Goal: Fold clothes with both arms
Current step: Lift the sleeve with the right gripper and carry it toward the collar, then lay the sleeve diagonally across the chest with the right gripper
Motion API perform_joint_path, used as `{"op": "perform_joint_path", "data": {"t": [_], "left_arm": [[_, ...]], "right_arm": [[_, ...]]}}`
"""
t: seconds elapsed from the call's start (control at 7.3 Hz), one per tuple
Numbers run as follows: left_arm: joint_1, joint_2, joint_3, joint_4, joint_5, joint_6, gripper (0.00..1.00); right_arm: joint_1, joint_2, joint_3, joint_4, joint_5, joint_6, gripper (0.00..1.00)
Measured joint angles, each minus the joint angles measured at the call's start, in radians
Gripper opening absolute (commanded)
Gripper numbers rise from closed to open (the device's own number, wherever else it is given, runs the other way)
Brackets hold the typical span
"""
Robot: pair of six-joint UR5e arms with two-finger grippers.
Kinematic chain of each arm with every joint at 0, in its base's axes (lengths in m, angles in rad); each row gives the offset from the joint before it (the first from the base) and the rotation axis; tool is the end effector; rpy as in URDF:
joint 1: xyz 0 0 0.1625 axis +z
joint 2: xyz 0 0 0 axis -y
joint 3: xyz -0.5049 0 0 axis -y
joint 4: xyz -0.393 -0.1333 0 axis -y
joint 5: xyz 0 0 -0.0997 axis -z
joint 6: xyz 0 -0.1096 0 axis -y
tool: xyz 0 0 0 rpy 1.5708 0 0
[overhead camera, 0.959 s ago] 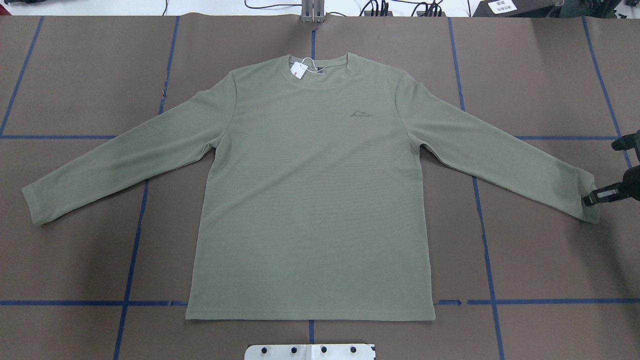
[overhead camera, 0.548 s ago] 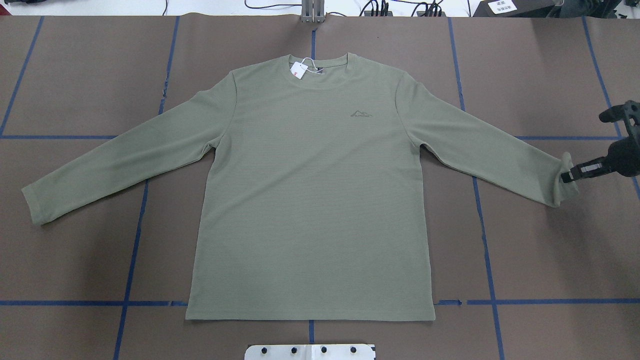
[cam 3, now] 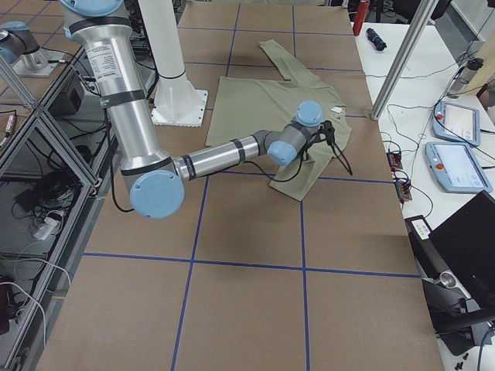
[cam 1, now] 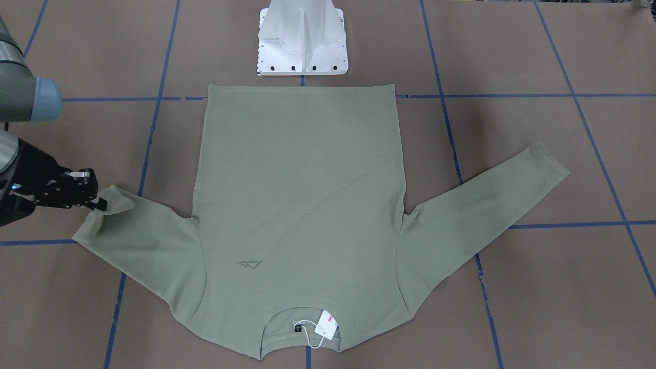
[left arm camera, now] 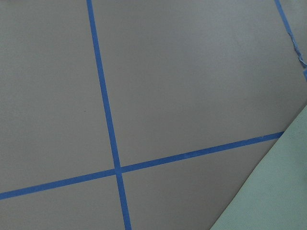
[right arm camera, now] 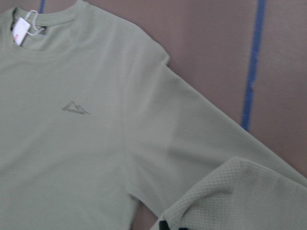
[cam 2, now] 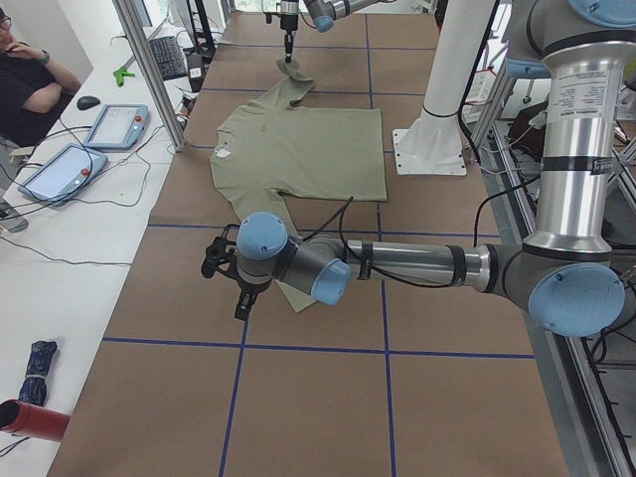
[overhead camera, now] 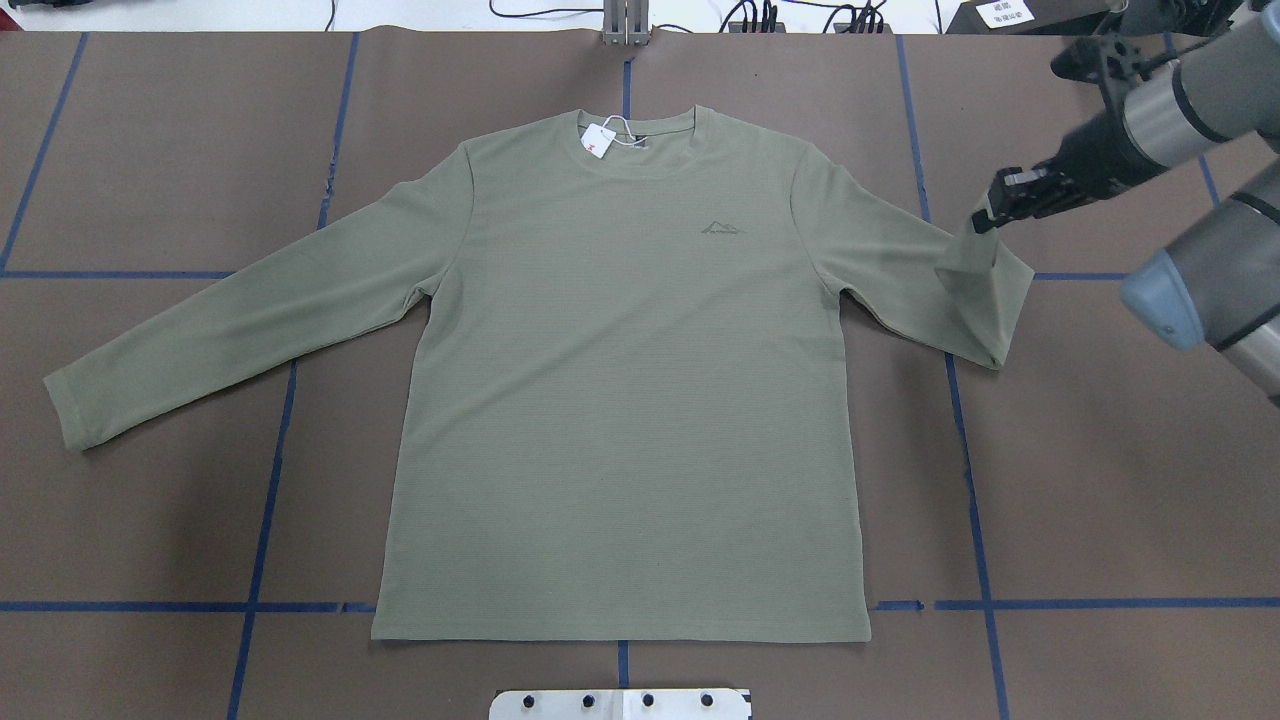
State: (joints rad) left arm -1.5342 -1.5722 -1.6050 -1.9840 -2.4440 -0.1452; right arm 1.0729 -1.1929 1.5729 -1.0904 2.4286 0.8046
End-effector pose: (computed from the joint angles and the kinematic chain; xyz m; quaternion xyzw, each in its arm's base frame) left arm -0.0305 -0.5153 0.6736 0.1634 0.4289 0.0460 0.8873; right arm -0.2760 -0.6133 0.4572 0.0725 -0.5305 -0.0451 0.8434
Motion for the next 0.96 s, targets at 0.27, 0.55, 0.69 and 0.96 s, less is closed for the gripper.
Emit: {"op": "perform_joint_path", "data": {"t": [0.27, 0.55, 0.69, 0.96], "left_arm": [[-0.001, 0.0, -0.008, 0.003, 0.0, 0.0, 1.0], [-0.001, 0.0, -0.012, 0.007, 0.0, 0.0, 1.0], [-0.001, 0.0, -0.013, 0.008, 0.0, 0.0, 1.0], [-0.001, 0.001, -0.014, 0.01, 0.001, 0.0, 1.0]], "right_arm": [[-0.074, 0.225, -0.065, -0.106, -0.018, 0.072, 0.0], [-0.172, 0.45, -0.206, -0.121, -0.073, 0.102, 0.0], [-0.239, 0.543, -0.271, -0.12, -0.135, 0.11, 0.0], [-0.381, 0.673, -0.38, -0.117, -0.299, 0.123, 0.0]]}}
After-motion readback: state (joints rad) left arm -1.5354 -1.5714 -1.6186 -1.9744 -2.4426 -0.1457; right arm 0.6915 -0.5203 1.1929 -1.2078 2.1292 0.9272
